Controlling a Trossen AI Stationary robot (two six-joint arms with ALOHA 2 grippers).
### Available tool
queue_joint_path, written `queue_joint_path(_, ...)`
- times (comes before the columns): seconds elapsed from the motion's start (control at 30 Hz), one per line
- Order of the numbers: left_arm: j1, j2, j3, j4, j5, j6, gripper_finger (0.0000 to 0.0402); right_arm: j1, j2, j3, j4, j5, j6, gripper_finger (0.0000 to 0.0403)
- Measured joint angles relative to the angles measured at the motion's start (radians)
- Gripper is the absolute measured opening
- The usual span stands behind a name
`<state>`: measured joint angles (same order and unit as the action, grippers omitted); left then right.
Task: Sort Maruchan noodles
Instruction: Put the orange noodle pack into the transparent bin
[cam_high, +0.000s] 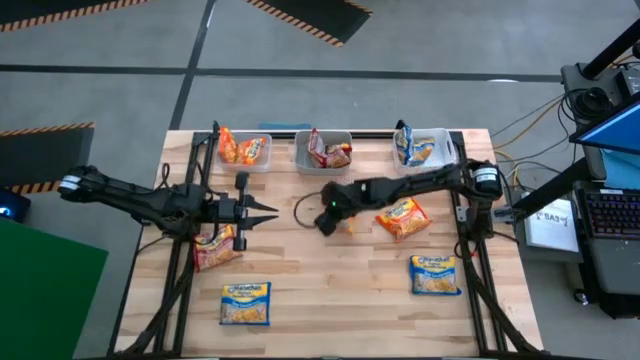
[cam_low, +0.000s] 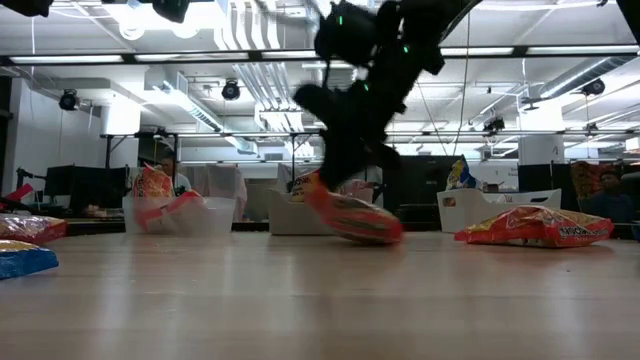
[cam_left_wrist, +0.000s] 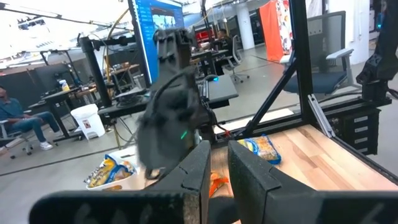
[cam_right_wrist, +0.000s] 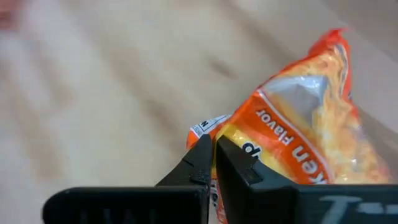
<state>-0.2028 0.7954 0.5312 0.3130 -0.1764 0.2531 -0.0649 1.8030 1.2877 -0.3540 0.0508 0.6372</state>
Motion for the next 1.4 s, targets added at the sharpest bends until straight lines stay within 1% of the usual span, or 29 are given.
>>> queue_joint_path(0.13, 0.000, 0.023, 0.000, 0.000, 0.000, 0.000, 0.0039, 0.057, -0.002, 0.001, 0.175, -0.012, -0.135, 0.0009)
queue_joint_path(0.27, 0.000, 0.047, 0.000, 0.000, 0.000, 0.000, 0.0039, 0.063, -0.012, 0.022, 0.188, -0.009, -0.178, 0.0009)
queue_joint_path(0.43, 0.000, 0.075, 0.000, 0.000, 0.000, 0.000, 0.0039, 0.063, -0.006, 0.024, 0.223, -0.001, -0.173, 0.0012)
queue_joint_path(0.53, 0.000, 0.090, 0.000, 0.000, 0.000, -0.011, 0.0039, 0.063, 0.005, 0.024, 0.241, 0.002, -0.156, 0.0029)
queue_joint_path(0.67, 0.000, 0.101, 0.000, -0.002, 0.000, -0.066, 0.0039, 0.063, 0.022, 0.024, 0.241, 0.004, -0.147, 0.0077)
queue_joint_path(0.83, 0.000, 0.109, 0.000, -0.043, 0.000, -0.204, 0.0039, 0.058, 0.016, 0.024, 0.207, 0.001, -0.167, 0.0141)
queue_joint_path(1.0, 0.000, 0.158, -0.001, -0.101, 0.000, -0.383, 0.0039, 0.058, -0.045, 0.021, 0.107, 0.003, -0.297, 0.0177)
queue_joint_path(1.1, 0.000, 0.208, -0.002, -0.132, -0.001, -0.482, 0.0039, 0.058, -0.077, 0.012, 0.076, 0.002, -0.378, 0.0184)
queue_joint_path(1.23, 0.000, 0.287, -0.003, -0.154, -0.048, -0.602, 0.0039, 0.058, -0.124, -0.004, 0.064, 0.001, -0.478, 0.0182)
queue_joint_path(1.4, 0.011, 0.369, -0.003, -0.144, -0.079, -0.719, 0.0043, 0.064, -0.199, -0.073, 0.059, 0.000, -0.605, 0.0174)
